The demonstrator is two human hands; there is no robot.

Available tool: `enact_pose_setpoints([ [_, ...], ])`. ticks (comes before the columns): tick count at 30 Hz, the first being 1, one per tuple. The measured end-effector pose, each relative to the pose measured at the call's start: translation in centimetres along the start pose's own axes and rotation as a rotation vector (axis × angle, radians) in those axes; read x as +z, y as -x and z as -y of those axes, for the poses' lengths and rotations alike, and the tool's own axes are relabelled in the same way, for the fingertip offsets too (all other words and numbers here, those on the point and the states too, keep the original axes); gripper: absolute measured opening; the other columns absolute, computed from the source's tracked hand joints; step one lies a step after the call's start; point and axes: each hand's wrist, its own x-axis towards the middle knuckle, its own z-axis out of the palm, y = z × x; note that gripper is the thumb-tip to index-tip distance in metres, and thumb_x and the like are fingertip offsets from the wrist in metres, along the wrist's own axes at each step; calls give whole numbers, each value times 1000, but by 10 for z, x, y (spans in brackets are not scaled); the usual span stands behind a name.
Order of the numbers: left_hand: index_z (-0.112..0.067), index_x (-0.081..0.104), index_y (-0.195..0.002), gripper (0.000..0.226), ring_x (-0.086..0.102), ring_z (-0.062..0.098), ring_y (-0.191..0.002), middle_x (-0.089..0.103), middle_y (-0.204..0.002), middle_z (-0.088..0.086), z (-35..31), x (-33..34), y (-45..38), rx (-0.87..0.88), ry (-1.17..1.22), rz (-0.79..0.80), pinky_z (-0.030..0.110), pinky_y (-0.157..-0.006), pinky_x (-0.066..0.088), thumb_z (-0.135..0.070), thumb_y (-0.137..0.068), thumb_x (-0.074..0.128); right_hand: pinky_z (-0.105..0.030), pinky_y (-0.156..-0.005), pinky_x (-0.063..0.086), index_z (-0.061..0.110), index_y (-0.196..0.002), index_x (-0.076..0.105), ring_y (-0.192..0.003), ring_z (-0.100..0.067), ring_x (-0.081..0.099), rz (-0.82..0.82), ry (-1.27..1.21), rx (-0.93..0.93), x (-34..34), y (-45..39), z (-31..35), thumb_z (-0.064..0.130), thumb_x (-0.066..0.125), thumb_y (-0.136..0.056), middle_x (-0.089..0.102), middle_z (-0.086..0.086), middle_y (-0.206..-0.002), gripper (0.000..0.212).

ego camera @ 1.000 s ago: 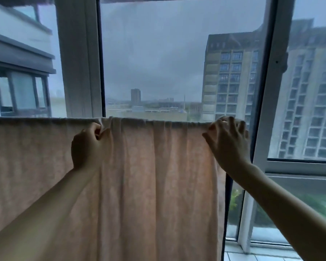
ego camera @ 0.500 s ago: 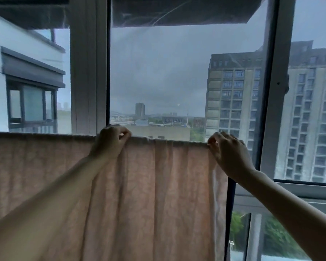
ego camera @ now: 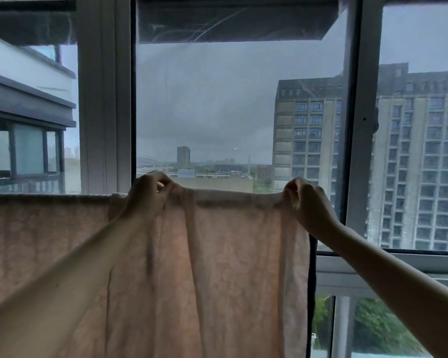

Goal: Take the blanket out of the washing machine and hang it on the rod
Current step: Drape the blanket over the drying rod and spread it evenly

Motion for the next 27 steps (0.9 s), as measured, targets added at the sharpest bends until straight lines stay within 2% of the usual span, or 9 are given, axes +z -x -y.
enact_pose_setpoints([
  [5, -13, 71, -83, 8, 67, 27, -83, 73, -84, 8, 17, -8, -2, -121, -105, -31, 30, -77, 48, -12, -86, 64, -35, -74, 54, 6, -99, 68, -81, -22, 66, 190, -70, 52, -4, -3, -14, 13, 51, -97, 71, -11, -91, 19],
  [7, -14, 72, -87, 12, 66, 24, -87, 73, -89, 5, 11, -10, -1, -110, -100, -16, 31, -82, 49, -8, -87, 61, -36, -77, 55, 9, -101, 69, -84, -22, 66, 197, -146, 86, -8, -3, -19, 8, 48, -96, 71, -6, -97, 21],
  [10, -14, 73, -98, 17, 62, 11, -94, 71, -100, -3, -9, -10, 1, 34, 6, 133, 25, -88, 44, -7, -89, 60, -31, -78, 56, 12, -99, 69, -84, -18, 67, 214, -169, 85, -14, -3, -26, 2, 50, -92, 71, -3, -99, 23],
  [12, -19, 74, -93, 10, 62, 6, -93, 71, -95, -8, -23, -5, 1, 93, 61, 265, 24, -87, 45, -16, -88, 65, -26, -73, 55, 13, -95, 70, -77, -11, 65, 249, -127, 39, -18, -5, -28, 4, 55, -91, 71, -5, -96, 18],
  [14, -24, 72, -83, 5, 64, 5, -86, 69, -84, -10, -30, 2, 0, 125, 49, 325, 26, -84, 49, -20, -85, 70, -35, -80, 55, 11, -92, 72, -80, -14, 66, 254, -93, -6, -20, -9, -28, 9, 62, -89, 72, -6, -91, 11],
  [16, -22, 71, -82, 4, 64, 7, -81, 68, -80, -9, -31, 7, -2, 127, 29, 319, 29, -81, 51, -20, -85, 70, -37, -82, 54, 6, -92, 72, -82, -17, 65, 262, -74, -34, -21, -11, -26, 11, 65, -89, 72, -9, -88, 9],
  [19, -14, 68, -90, 3, 61, 12, -81, 67, -86, 0, -28, 9, -2, 111, -27, 307, 27, -77, 50, -15, -90, 64, -26, -75, 48, 1, -94, 70, -81, -20, 64, 258, -9, -86, -18, -17, -18, 9, 63, -90, 72, -14, -91, 12],
  [23, -8, 62, -93, 6, 59, 18, -83, 64, -88, 5, -18, 1, -2, 67, -39, 220, 25, -72, 39, -10, -94, 56, -28, -82, 51, 1, -100, 69, -89, -24, 68, 245, 1, -158, -5, -31, -1, 11, 62, -91, 71, -15, -97, 15],
  [27, -10, 60, -91, 5, 56, 18, -84, 61, -90, 4, -4, -9, 0, 26, -60, 218, 26, -74, 37, -12, -94, 56, -32, -77, 53, 2, -94, 69, -80, -23, 67, 386, 85, -192, 8, -37, 7, 14, 61, -92, 72, -14, -91, 15],
])
